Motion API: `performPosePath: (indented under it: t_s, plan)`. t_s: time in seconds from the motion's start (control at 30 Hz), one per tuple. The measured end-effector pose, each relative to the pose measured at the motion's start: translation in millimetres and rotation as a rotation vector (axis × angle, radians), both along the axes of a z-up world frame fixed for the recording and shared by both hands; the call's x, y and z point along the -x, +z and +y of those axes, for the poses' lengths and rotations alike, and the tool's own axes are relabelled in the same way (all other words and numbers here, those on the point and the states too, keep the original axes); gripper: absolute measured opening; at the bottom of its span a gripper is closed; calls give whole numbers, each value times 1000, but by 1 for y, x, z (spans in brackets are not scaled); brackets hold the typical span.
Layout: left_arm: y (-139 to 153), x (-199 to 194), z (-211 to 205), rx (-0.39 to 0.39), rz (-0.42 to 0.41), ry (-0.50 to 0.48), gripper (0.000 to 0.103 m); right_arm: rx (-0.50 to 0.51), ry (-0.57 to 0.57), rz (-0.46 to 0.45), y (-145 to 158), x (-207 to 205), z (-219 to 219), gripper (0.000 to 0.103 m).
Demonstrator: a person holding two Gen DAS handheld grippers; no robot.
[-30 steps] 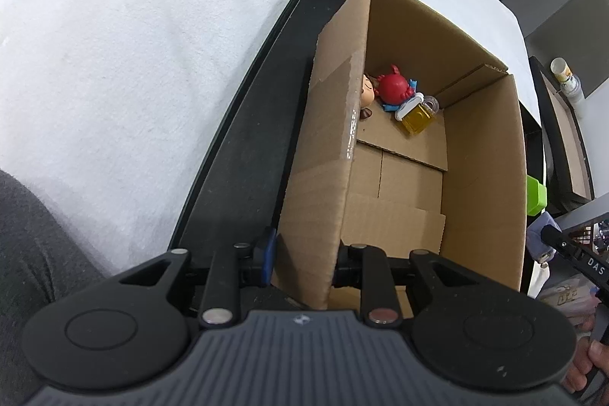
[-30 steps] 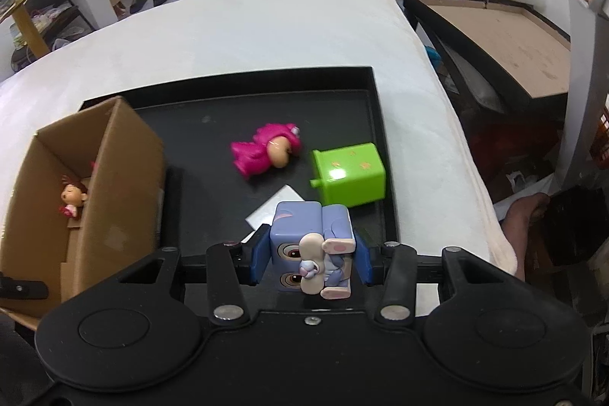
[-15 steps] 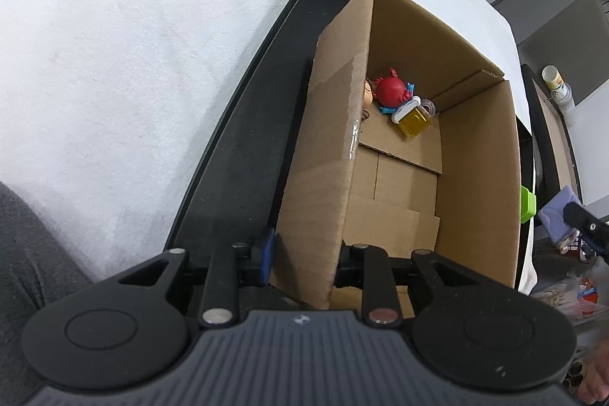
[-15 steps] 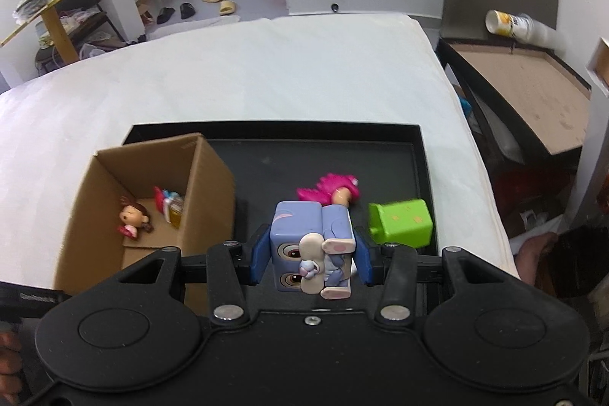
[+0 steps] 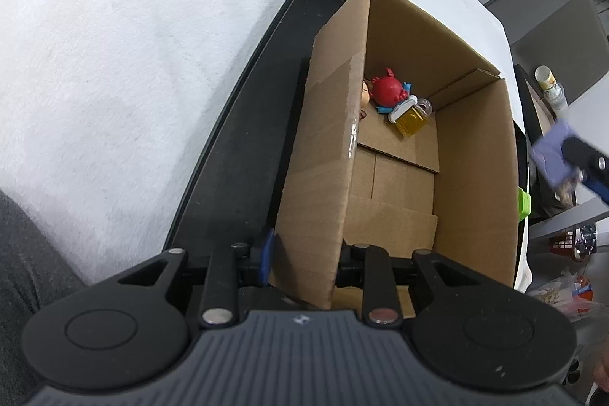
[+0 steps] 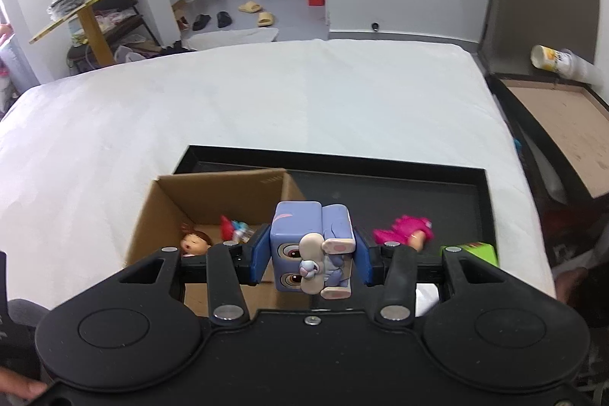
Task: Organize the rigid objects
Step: 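Carry the bunny cube into the cardboard box and open the right gripper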
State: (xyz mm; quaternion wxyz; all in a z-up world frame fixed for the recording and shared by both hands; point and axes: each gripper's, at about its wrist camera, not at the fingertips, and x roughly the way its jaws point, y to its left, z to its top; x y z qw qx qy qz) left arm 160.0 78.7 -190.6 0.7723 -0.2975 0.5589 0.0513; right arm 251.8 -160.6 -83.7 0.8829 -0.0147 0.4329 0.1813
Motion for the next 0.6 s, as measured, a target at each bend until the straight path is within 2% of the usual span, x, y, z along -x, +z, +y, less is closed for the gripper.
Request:
performPosePath:
  t_s: [0.6]
  plan:
    - [-2,0,2,16,-13,-12,28,54,131,-21,-13,-22,71,44]
